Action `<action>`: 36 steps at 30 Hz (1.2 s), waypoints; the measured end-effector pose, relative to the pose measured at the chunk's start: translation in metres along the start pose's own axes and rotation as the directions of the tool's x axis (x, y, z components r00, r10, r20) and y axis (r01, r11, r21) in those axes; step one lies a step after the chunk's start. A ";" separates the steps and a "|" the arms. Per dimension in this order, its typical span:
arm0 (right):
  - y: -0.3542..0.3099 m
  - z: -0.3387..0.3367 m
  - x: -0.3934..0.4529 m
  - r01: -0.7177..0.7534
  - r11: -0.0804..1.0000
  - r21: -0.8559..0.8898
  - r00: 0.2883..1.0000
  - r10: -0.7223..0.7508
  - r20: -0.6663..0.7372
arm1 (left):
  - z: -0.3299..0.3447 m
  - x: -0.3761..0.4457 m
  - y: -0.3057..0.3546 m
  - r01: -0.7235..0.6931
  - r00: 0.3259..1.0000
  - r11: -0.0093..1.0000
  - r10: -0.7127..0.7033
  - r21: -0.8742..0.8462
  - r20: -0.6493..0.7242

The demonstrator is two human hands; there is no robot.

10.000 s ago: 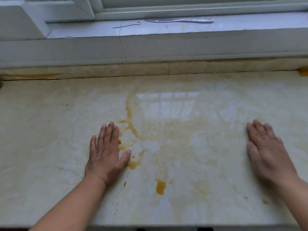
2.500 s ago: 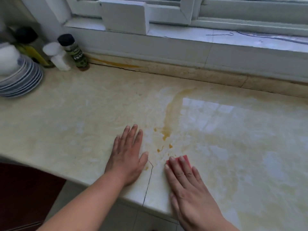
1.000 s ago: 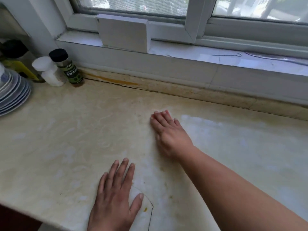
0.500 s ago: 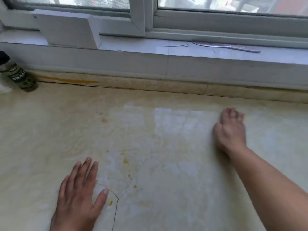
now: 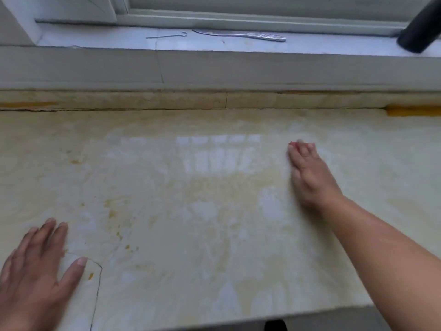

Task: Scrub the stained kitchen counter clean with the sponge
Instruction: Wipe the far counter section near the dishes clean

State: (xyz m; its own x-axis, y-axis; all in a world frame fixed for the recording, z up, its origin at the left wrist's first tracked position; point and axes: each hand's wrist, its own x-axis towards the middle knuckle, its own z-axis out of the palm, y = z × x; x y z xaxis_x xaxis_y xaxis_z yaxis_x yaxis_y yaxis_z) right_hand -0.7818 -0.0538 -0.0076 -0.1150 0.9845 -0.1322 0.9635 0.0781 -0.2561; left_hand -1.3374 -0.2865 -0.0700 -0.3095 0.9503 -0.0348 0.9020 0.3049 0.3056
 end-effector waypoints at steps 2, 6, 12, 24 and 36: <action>0.053 -0.011 -0.018 -0.134 0.991 0.003 0.991 0.134 -0.003 | -0.002 -0.001 0.005 0.001 1.000 1.000 -0.001 0.002 0.000; 0.059 0.005 -0.057 -0.292 0.956 -0.001 0.956 0.292 -0.009 | -0.011 -0.005 0.024 -0.048 0.998 0.991 0.042 0.126 0.047; -0.124 0.056 -0.099 -0.059 0.998 0.033 0.998 0.058 0.017 | -0.022 -0.011 0.029 -0.020 0.998 0.987 0.009 0.159 0.065; -0.363 0.106 -0.123 0.653 0.752 0.089 0.717 -0.652 0.248 | -0.035 -0.013 0.037 -0.020 0.996 1.000 0.020 -0.003 0.089; -0.169 0.071 -0.170 0.069 0.998 -0.008 0.993 -0.068 0.095 | -0.045 -0.012 0.041 -0.002 0.975 1.000 -0.001 0.017 0.221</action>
State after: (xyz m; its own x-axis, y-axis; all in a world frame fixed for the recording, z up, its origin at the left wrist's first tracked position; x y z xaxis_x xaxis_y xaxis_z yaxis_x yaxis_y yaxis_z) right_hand -0.9421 -0.2450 -0.0096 -0.2030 0.9576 -0.2046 0.9550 0.1475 -0.2574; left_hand -1.3100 -0.2882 -0.0143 -0.2368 0.9404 -0.2443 0.9076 0.3038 0.2898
